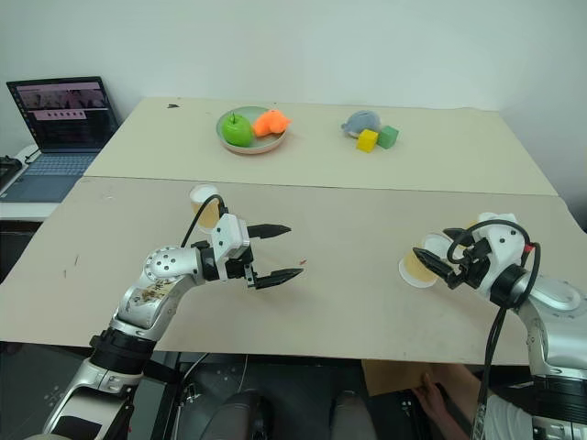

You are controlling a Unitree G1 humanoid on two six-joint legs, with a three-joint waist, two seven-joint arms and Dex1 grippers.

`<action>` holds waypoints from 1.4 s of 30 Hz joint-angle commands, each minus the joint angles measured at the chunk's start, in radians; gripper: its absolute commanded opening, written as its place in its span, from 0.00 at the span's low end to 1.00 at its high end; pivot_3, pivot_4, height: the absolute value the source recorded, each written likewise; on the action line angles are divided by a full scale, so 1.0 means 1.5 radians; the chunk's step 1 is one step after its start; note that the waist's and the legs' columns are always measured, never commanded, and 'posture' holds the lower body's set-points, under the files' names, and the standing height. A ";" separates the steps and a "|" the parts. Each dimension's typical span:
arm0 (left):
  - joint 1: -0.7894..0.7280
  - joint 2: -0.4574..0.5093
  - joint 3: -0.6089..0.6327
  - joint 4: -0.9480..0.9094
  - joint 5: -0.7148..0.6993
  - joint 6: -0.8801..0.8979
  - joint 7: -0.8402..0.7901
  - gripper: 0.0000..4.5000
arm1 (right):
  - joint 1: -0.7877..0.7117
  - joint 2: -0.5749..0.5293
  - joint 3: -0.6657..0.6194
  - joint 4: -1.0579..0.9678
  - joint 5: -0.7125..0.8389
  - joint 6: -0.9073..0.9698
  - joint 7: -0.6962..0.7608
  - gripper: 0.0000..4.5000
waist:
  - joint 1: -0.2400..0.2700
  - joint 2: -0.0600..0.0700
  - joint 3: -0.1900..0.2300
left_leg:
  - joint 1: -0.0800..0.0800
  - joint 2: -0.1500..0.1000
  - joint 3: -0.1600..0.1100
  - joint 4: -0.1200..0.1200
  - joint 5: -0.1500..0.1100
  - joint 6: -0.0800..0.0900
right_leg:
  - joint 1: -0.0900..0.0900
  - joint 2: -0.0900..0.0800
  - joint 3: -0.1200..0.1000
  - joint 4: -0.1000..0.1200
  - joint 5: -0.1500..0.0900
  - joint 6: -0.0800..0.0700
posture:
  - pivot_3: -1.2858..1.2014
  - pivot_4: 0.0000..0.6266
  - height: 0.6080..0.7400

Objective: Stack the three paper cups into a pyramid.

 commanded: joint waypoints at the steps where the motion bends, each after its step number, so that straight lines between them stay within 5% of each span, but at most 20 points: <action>1: -0.014 0.003 0.017 -0.003 0.003 -0.018 0.003 1.00 | -0.006 -0.008 -0.022 -0.024 0.016 0.007 -0.003 0.62 | 0.000 0.000 0.000 | 0.000 0.000 0.000 0.000 0.000 0.000 | 0.000 0.000 0.000 0.000 0.000 0.000 | 0.52 0.24 0.53; 20: -0.013 0.013 0.030 -0.023 -0.003 -0.005 0.013 1.00 | -0.058 -0.002 0.017 -0.062 0.029 0.049 -0.015 0.59 | -0.002 0.000 0.000 | 0.000 0.000 0.000 0.000 0.000 0.000 | 0.000 0.000 0.000 0.000 0.000 0.000 | 0.52 0.24 0.53; 31: 0.082 0.184 0.071 -0.170 -0.084 0.108 -0.096 1.00 | -0.225 0.043 0.140 -0.100 0.091 0.144 0.055 0.59 | -0.012 0.001 0.004 | 0.000 0.001 0.000 -0.001 0.000 0.000 | -0.001 0.000 0.000 0.000 0.000 0.000 | 0.52 0.24 0.53; 35: 0.115 0.238 0.120 -0.186 -0.085 0.116 -0.088 1.00 | -0.298 0.090 0.241 -0.033 0.041 0.098 0.119 0.59 | -0.014 0.001 0.008 | 0.000 0.000 0.000 0.000 0.000 0.000 | -0.001 0.000 0.000 0.000 0.000 0.000 | 0.52 0.24 0.53; 42: 0.166 0.231 0.183 -0.252 -0.103 0.136 -0.019 1.00 | -0.477 0.219 0.322 0.231 -0.045 -0.056 0.191 0.59 | -0.018 0.002 0.012 | -0.001 0.000 0.000 -0.001 0.000 -0.001 | -0.003 0.000 0.000 0.001 0.000 0.000 | 0.52 0.24 0.53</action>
